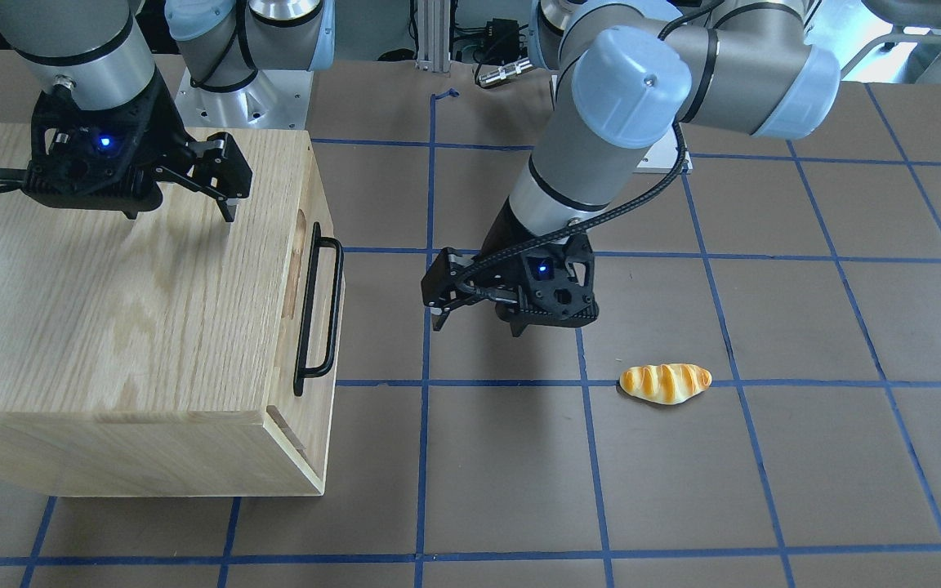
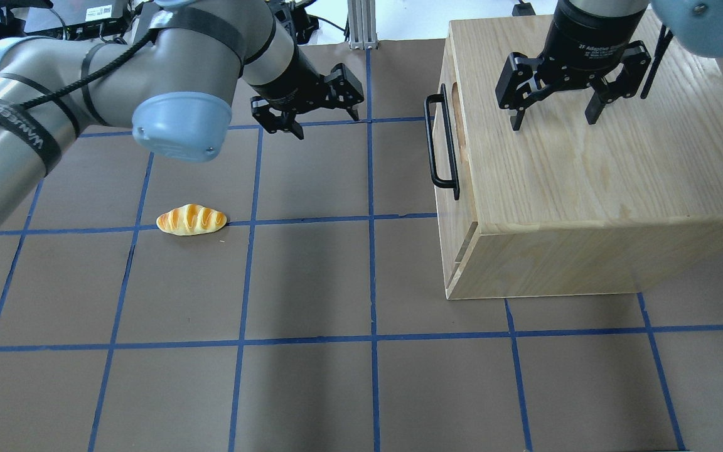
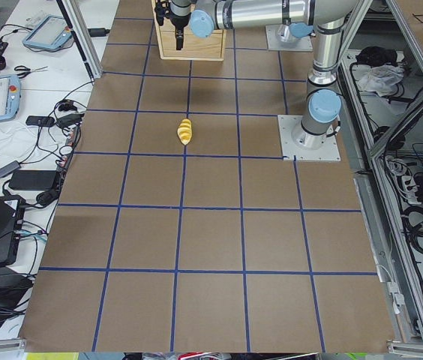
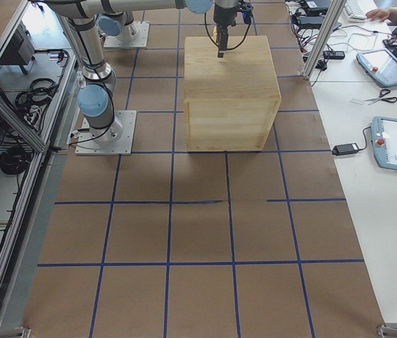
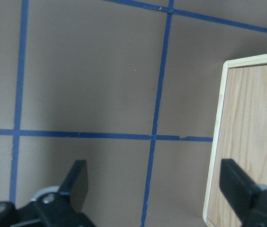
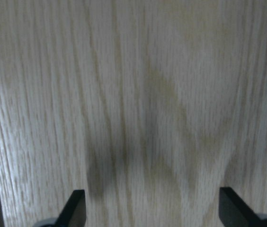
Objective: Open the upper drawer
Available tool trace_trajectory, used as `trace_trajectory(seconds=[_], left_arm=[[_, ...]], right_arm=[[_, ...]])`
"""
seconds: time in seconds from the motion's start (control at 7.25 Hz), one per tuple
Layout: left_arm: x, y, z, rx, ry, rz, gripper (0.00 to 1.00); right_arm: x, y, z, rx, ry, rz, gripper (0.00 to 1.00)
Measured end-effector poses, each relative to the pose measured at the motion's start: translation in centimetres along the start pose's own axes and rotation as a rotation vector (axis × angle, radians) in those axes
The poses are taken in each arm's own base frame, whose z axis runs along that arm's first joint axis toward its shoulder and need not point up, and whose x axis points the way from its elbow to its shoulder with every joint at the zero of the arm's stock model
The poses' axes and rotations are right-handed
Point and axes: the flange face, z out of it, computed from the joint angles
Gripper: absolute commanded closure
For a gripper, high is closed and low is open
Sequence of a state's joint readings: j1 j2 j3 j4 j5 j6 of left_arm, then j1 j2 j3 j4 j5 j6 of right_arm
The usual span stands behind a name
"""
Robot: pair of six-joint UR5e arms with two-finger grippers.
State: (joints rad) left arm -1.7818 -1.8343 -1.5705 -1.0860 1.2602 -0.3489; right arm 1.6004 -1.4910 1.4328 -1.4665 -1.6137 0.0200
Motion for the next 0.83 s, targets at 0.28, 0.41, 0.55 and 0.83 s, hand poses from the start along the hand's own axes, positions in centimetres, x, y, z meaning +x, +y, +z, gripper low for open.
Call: trace_trajectory(seconds=[0.28, 0.41, 0.55, 0.83], left_arm=[[3.0, 1.4, 2.2, -0.053, 0.095, -0.008, 0.0], [3.8, 1.8, 2.9, -0.059, 0.111, -0.014, 0.0], [4.5, 2.1, 3.5, -0.064, 0.117, -0.02, 0.0], [5.6, 2.7, 4.2, -0.077, 0.129, -0.033, 0.0]], right_arm=[[0.0, 0.0, 0.0, 0.0, 0.0, -0.001, 0.0], [0.0, 0.0, 0.0, 0.0, 0.0, -0.001, 0.0], [0.0, 0.0, 0.0, 0.0, 0.0, -0.001, 0.0], [-0.1, 0.0, 0.0, -0.001, 0.0, -0.001, 0.0]])
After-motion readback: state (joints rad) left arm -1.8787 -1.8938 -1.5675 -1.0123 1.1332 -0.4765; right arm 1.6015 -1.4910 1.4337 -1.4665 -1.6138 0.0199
